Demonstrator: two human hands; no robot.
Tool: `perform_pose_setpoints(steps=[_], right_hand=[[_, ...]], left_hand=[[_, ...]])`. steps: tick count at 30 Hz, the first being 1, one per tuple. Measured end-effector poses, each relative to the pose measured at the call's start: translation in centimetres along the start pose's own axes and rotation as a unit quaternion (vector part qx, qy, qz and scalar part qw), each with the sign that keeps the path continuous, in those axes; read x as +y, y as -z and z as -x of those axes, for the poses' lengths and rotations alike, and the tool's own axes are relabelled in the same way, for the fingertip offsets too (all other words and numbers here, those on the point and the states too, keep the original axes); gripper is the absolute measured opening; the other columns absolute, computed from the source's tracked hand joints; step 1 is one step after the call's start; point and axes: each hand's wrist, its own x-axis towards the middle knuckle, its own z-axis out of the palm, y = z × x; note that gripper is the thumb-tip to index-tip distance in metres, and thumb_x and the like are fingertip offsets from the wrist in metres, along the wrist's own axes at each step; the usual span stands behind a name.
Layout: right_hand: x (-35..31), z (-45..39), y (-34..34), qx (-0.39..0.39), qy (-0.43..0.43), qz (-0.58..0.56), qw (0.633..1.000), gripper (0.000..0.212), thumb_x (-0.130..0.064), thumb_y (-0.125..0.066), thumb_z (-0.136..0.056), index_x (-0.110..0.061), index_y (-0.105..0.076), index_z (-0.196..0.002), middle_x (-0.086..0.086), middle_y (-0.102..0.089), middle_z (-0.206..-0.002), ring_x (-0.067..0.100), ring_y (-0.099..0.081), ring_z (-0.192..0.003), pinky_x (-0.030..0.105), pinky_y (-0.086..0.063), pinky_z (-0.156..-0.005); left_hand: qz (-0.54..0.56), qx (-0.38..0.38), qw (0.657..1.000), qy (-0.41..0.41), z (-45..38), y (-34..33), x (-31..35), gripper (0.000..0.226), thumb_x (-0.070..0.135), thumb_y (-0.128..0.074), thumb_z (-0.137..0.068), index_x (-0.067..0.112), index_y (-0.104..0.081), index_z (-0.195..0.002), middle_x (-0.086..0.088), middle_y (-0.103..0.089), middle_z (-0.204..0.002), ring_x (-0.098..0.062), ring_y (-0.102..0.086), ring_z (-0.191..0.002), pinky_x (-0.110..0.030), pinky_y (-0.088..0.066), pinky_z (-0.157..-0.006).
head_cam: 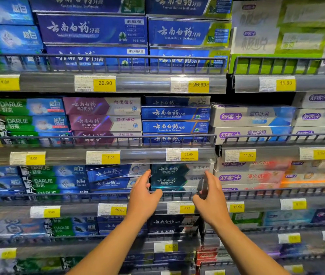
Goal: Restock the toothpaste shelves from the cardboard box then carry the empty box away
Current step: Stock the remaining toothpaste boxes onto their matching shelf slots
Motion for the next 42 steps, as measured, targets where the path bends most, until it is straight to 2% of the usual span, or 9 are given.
perform_pose_setpoints(steps=[3,6,9,11,13,18,26,36,42], right_hand=[[-0.1,0.1,-0.2,0.03,0.011,0.008,0.999,0.079,-0.012,-0.062,-0.085,-0.024,-0.021,-0.152,-0.012,-0.007,-0.16,0.014,-0.02,-0.144,0.022,-0.026,-0.105],[0.2,0.0,-0.3,0.052,0.022,0.056,0.997,0.079,-0.017,-0.062,-0.084,-0.021,-0.021,-0.152,-0.011,-0.004,-0.16,0.018,-0.015,-0.146,0.035,-0.028,-0.114],[0.6,-0.1,-0.4,0.028,0.045,0.166,0.985,0.082,-0.021,-0.059,-0.084,-0.021,-0.015,-0.154,-0.005,0.0,-0.162,0.022,-0.007,-0.148,0.039,-0.019,-0.12],[1.0,-0.2,-0.3,0.014,0.072,0.248,0.966,0.085,-0.023,-0.056,-0.084,-0.021,-0.009,-0.155,0.0,0.004,-0.163,0.025,-0.002,-0.149,0.039,-0.014,-0.121],[1.4,-0.4,0.0,0.012,0.082,0.281,0.956,0.086,-0.025,-0.055,-0.085,-0.021,-0.006,-0.155,0.001,0.008,-0.162,0.025,-0.003,-0.149,0.038,-0.016,-0.121],[1.2,-0.9,0.8,0.024,0.036,0.219,0.975,0.089,-0.021,-0.056,-0.084,-0.024,-0.003,-0.155,-0.006,0.008,-0.161,0.028,-0.021,-0.142,0.04,-0.041,-0.104],[1.3,-1.2,0.6,0.011,0.05,0.127,0.991,0.086,-0.02,-0.06,-0.085,-0.024,-0.01,-0.155,-0.006,-0.001,-0.161,0.022,-0.013,-0.147,0.039,-0.033,-0.11],[1.9,-1.6,0.7,0.001,0.057,0.14,0.989,0.087,-0.023,-0.062,-0.085,-0.024,-0.01,-0.155,-0.012,-0.001,-0.159,0.022,-0.027,-0.142,0.036,-0.046,-0.095],[2.2,-0.3,-0.1,0.003,0.105,0.201,0.974,0.069,-0.019,-0.058,-0.084,-0.016,-0.03,-0.147,0.001,-0.026,-0.148,0.022,-0.031,-0.134,0.036,-0.035,-0.108]], left_hand=[[-0.004,0.011,1.0,-0.006,0.2,-0.1,-0.1,0.069,0.016,-0.062,-0.089,0.028,-0.031,-0.149,0.002,-0.043,-0.144,-0.012,-0.045,-0.126,-0.042,-0.052,-0.091],[-0.109,0.024,0.989,-0.095,0.6,-0.1,0.1,0.067,0.016,-0.059,-0.09,0.024,-0.03,-0.15,0.004,-0.033,-0.151,-0.016,-0.029,-0.138,-0.04,-0.033,-0.114],[-0.319,0.002,0.931,-0.177,1.1,-0.6,0.1,0.074,0.023,-0.05,-0.094,0.027,-0.009,-0.155,0.008,-0.002,-0.161,-0.02,-0.001,-0.146,-0.041,-0.015,-0.12],[-0.42,-0.008,0.891,-0.173,1.1,-0.8,-0.1,0.081,0.029,-0.047,-0.094,0.029,0.007,-0.154,0.007,0.018,-0.161,-0.025,0.011,-0.147,-0.045,-0.008,-0.12],[-0.455,-0.014,0.876,-0.159,0.8,-0.9,-0.2,0.086,0.033,-0.049,-0.093,0.029,0.013,-0.153,0.004,0.022,-0.16,-0.029,0.015,-0.147,-0.047,-0.003,-0.12],[-0.453,0.007,0.88,-0.142,-0.4,-0.7,-0.3,0.091,0.038,-0.052,-0.091,0.03,0.014,-0.153,-0.001,0.009,-0.163,-0.031,0.007,-0.148,-0.049,-0.008,-0.12],[-0.409,0.015,0.902,-0.138,-0.5,-0.4,-0.4,0.087,0.035,-0.052,-0.09,0.026,0.005,-0.154,0.001,0.0,-0.162,-0.029,0.0,-0.146,-0.047,-0.015,-0.119],[-0.401,0.014,0.906,-0.138,-0.9,-0.4,-0.5,0.085,0.035,-0.053,-0.09,0.027,0.002,-0.154,0.001,-0.002,-0.161,-0.028,-0.002,-0.145,-0.047,-0.02,-0.118],[-0.376,0.025,0.909,-0.176,0.5,-0.8,-1.1,0.069,0.029,-0.05,-0.09,0.023,-0.019,-0.152,0.0,-0.016,-0.156,-0.023,-0.011,-0.141,-0.043,-0.018,-0.119]])
